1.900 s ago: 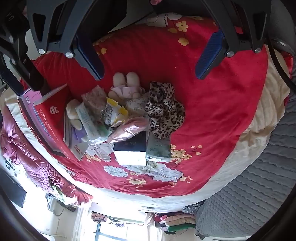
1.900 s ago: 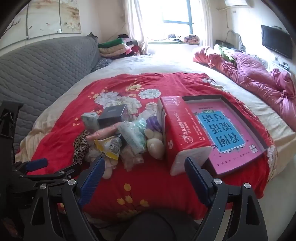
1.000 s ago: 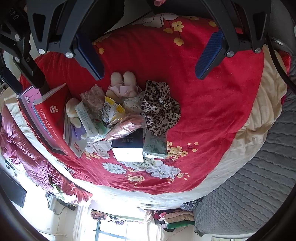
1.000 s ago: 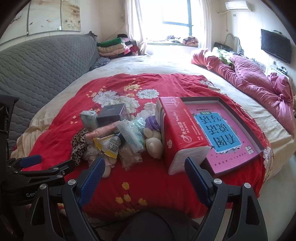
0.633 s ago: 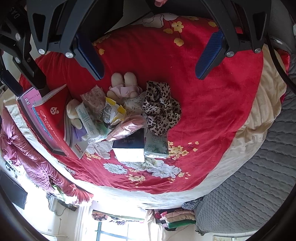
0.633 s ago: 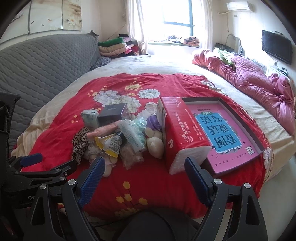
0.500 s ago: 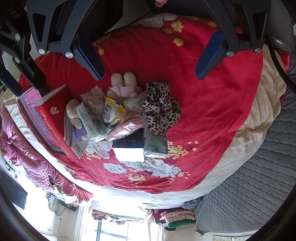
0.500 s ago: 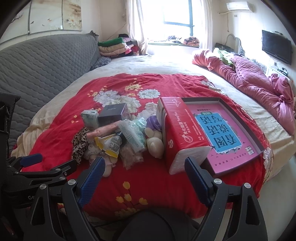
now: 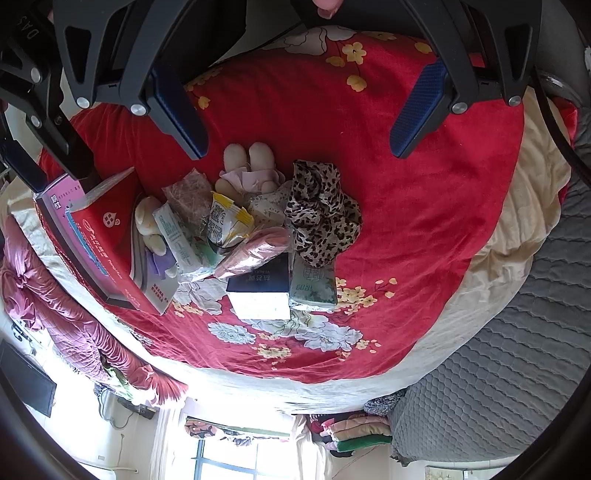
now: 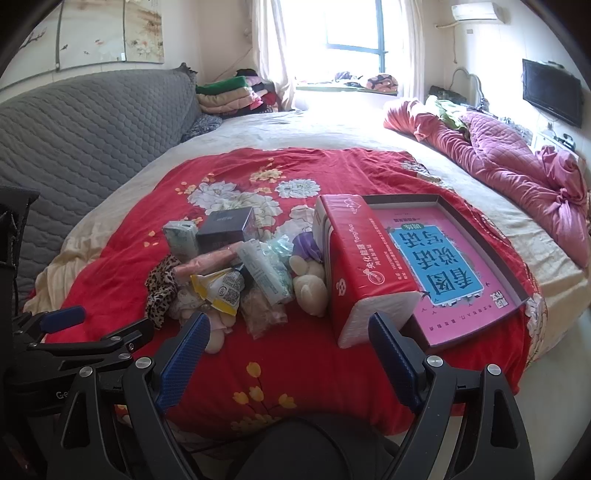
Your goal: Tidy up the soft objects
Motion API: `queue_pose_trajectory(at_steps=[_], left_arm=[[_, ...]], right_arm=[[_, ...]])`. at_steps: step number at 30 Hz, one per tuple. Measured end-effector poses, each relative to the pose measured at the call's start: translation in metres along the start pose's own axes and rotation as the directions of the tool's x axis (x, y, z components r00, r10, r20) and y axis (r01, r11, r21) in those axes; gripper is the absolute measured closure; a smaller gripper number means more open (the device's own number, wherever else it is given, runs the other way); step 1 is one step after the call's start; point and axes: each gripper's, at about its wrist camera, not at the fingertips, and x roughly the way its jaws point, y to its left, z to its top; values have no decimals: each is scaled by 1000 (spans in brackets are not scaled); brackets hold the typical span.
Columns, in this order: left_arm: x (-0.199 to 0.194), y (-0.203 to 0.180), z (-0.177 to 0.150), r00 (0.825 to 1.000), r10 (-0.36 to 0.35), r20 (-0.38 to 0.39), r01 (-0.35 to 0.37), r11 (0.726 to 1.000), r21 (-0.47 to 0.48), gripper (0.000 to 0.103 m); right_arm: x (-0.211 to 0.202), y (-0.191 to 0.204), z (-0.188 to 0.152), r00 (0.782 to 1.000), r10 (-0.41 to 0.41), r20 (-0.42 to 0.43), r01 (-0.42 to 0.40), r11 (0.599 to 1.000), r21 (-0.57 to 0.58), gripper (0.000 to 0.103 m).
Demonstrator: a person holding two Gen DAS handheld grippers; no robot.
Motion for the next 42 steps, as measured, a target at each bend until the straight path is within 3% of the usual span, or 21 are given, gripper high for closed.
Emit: queue_pose_trajectory(at_steps=[26, 42], left_arm=[[0, 1, 0, 1000, -6, 0, 6, 1000, -12, 4], [20, 39, 5, 999, -40, -20, 37, 993, -115, 4]], right_arm=[[4, 0, -1, 1000, -3, -8, 3, 1000, -1, 15], [24, 14, 2, 1000, 3, -31, -5, 999, -53, 15]])
